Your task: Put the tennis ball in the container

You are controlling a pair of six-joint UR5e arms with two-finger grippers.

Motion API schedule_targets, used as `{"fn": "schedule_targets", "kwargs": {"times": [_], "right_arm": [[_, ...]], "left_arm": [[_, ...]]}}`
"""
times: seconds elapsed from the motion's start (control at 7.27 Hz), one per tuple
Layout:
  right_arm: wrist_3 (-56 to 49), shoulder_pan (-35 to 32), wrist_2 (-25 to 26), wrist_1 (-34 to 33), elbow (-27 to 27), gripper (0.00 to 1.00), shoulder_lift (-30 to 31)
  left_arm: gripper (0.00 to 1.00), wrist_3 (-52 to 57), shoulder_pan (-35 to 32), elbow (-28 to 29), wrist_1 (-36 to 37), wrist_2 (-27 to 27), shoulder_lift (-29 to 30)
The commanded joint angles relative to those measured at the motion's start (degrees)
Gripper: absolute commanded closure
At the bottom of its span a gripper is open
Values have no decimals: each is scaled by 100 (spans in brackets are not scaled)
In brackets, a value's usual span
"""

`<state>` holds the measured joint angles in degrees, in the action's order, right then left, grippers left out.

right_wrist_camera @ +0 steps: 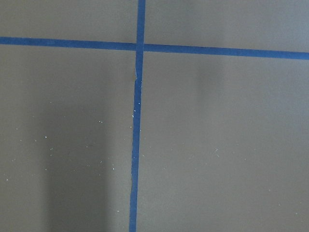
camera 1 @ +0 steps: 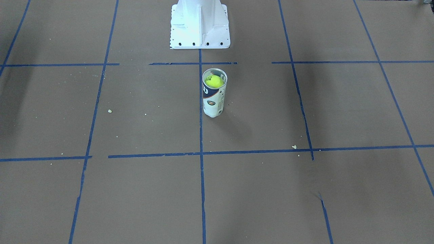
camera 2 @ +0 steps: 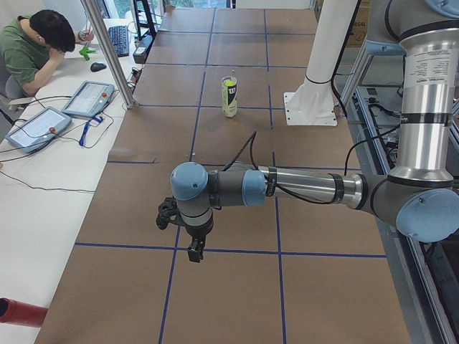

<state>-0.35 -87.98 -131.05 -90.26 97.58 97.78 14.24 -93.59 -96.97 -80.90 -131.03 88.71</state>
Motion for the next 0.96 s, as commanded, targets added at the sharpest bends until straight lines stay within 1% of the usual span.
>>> {"fn": "schedule_targets", "kwargs": {"times": [0.0,0.83], "right_arm": [[0,0,0,0,-2,0,5],[0,0,0,0,-2,0,5]], "left_arm": [[0,9,8,3,-5,-10,6],[0,61,8,-58,-22,-19,14]]}}
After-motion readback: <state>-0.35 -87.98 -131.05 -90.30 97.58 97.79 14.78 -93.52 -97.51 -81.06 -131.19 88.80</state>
